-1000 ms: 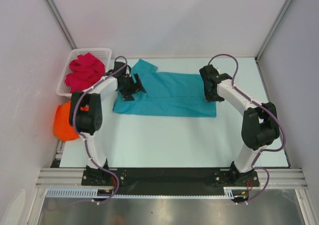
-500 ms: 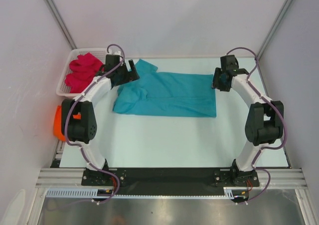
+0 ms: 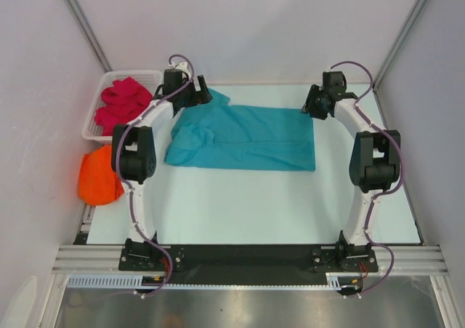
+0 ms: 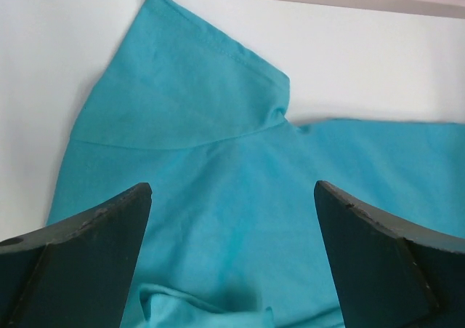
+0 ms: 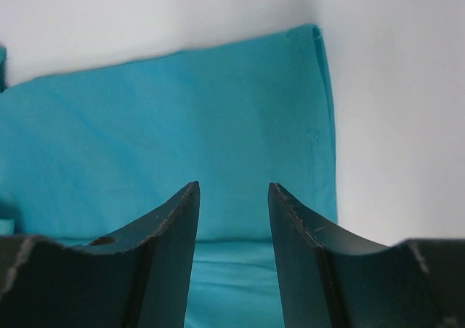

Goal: Fold and stack the t-shirts

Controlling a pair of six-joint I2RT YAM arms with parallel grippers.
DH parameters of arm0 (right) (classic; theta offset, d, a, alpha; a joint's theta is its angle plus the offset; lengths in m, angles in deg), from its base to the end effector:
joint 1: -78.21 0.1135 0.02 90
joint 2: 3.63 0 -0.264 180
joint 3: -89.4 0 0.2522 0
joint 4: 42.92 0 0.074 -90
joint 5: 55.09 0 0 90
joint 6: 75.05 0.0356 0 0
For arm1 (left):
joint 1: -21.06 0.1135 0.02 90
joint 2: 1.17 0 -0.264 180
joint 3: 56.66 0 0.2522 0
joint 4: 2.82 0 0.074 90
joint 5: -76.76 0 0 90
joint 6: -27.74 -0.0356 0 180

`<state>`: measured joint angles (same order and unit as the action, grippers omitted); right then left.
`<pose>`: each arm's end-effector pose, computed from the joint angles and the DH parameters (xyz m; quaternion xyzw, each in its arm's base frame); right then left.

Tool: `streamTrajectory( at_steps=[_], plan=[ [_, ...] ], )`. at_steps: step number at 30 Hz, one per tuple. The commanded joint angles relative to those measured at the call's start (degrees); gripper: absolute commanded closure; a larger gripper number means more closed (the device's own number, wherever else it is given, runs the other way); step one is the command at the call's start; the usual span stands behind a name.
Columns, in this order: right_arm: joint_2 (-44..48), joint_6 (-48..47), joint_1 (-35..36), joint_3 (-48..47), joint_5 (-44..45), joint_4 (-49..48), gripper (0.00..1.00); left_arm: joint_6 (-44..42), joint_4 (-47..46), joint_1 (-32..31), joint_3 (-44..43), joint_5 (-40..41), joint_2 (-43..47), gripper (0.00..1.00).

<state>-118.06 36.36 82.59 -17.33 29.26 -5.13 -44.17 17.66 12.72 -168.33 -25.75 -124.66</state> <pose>0.4542 0.0383 0.2420 0.1184 0.9170 0.1289 0.3585 0.4980 -0.0808 0.2239 -0.0216 0.8720 -0.2026 0.4451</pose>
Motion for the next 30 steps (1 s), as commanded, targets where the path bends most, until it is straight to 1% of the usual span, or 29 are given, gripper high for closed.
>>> streamTrajectory(
  at_steps=[1,5,7,8,9,14,15,19,22,30],
  plan=[
    [-2.7,0.5,-1.5,-5.2,0.2,-1.4,0.51,1.9,0.0,1.7,-8.8,-1.5,-3.9,0.0],
    [-4.9,0.3,-2.1,-8.0,1.3,-0.8,0.48,4.1,4.2,3.3,-14.9,2.0,-7.8,0.0],
    [-6.4,0.1,-2.4,-9.4,1.9,0.0,0.48,4.3,6.4,3.9,-19.7,3.8,-9.7,0.0],
    [-6.9,0.0,-2.4,-11.0,2.0,0.5,0.48,4.8,9.0,4.4,-21.7,4.2,-11.8,0.0],
    [-7.9,-0.1,-2.5,-11.5,2.2,1.0,0.48,5.2,10.2,4.6,-25.5,4.9,-13.0,0.0],
    [-9.6,-0.1,-2.8,-13.6,3.7,1.9,0.48,8.9,16.8,6.1,-36.5,4.0,-19.8,0.0],
    [-9.8,-0.1,-2.9,-13.8,3.9,1.9,0.48,9.5,17.4,6.3,-37.5,2.7,-21.3,0.0],
    [-11.0,-0.4,-3.0,-14.3,4.6,2.3,0.48,12.1,17.9,6.8,-37.2,2.0,-22.3,0.0],
    [-11.4,-0.4,-3.0,-14.2,4.9,2.5,0.48,15.0,18.9,7.6,-37.7,-0.8,-23.7,0.0],
    [-12.3,-0.4,-2.9,-14.7,5.1,3.1,0.48,18.0,20.1,7.9,-37.6,-3.8,-25.3,0.01]
  ],
)
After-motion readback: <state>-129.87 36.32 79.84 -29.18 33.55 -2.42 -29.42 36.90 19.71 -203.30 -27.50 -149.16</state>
